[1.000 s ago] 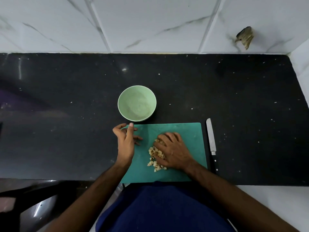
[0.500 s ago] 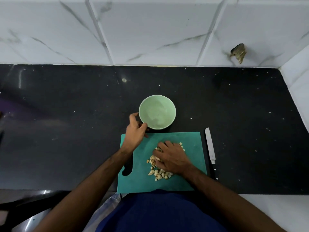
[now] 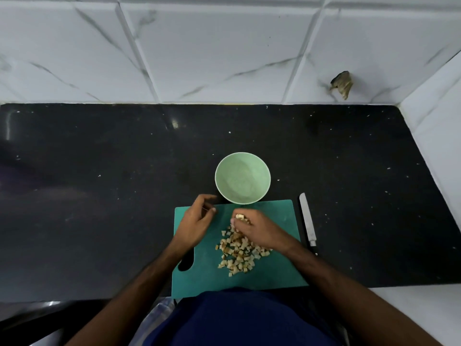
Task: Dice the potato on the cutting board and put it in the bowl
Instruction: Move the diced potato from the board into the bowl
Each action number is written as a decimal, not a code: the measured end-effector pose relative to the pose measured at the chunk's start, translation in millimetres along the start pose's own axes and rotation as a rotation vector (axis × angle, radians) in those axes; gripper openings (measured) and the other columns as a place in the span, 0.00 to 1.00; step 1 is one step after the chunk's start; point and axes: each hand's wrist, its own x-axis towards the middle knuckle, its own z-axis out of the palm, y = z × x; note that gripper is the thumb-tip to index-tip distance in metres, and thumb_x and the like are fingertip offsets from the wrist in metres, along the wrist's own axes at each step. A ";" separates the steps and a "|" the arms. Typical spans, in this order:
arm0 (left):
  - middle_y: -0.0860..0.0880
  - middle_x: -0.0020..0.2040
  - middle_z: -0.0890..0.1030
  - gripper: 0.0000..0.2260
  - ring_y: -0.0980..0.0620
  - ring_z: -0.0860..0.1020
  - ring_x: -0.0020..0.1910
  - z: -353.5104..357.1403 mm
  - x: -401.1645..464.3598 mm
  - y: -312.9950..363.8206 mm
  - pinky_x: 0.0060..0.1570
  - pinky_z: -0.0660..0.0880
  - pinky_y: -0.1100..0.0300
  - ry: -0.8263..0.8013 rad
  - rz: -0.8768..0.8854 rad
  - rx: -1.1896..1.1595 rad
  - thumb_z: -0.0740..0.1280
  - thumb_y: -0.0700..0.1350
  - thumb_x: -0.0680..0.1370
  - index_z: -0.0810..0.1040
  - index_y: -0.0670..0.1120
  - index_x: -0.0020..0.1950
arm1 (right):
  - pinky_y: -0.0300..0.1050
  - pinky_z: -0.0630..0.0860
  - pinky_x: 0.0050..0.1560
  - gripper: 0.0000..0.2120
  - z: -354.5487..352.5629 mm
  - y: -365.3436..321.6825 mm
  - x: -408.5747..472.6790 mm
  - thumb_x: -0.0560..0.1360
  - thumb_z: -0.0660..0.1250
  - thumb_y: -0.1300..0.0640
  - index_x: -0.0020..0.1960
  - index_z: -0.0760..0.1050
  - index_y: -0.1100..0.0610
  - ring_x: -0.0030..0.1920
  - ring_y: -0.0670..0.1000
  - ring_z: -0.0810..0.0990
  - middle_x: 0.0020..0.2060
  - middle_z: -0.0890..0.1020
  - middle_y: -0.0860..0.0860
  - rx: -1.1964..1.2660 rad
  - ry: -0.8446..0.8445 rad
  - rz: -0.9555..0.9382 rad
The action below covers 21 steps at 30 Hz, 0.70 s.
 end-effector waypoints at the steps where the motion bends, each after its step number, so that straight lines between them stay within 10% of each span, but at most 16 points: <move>1: 0.54 0.49 0.81 0.11 0.58 0.79 0.50 0.0 -2.7 -3.4 0.50 0.76 0.57 -0.026 0.021 0.016 0.64 0.41 0.83 0.75 0.51 0.65 | 0.50 0.74 0.43 0.12 -2.2 -4.5 -0.3 0.80 0.63 0.48 0.40 0.75 0.49 0.37 0.45 0.75 0.33 0.77 0.46 0.075 -0.028 0.050; 12: 0.56 0.54 0.80 0.12 0.57 0.79 0.55 1.6 -9.8 -16.7 0.55 0.77 0.57 -0.115 0.104 0.020 0.66 0.41 0.82 0.76 0.55 0.63 | 0.35 0.58 0.22 0.10 -65.4 -79.0 14.1 0.83 0.61 0.54 0.44 0.74 0.56 0.27 0.46 0.68 0.34 0.77 0.51 0.513 -0.225 0.303; 16: 0.58 0.54 0.80 0.12 0.59 0.78 0.56 -0.9 -13.2 -15.3 0.54 0.74 0.62 -0.102 0.124 -0.002 0.65 0.38 0.81 0.78 0.53 0.61 | 0.42 0.68 0.32 0.09 -73.3 -87.3 69.3 0.79 0.64 0.52 0.42 0.77 0.54 0.32 0.51 0.74 0.36 0.79 0.52 0.082 0.050 0.296; 21: 0.58 0.56 0.79 0.12 0.58 0.77 0.57 -3.4 -17.2 -24.4 0.58 0.76 0.50 -0.091 0.189 0.100 0.64 0.44 0.79 0.78 0.53 0.61 | 0.49 0.77 0.56 0.20 -77.3 -81.5 95.0 0.79 0.67 0.44 0.63 0.79 0.57 0.57 0.56 0.81 0.58 0.83 0.53 -0.659 -0.141 0.275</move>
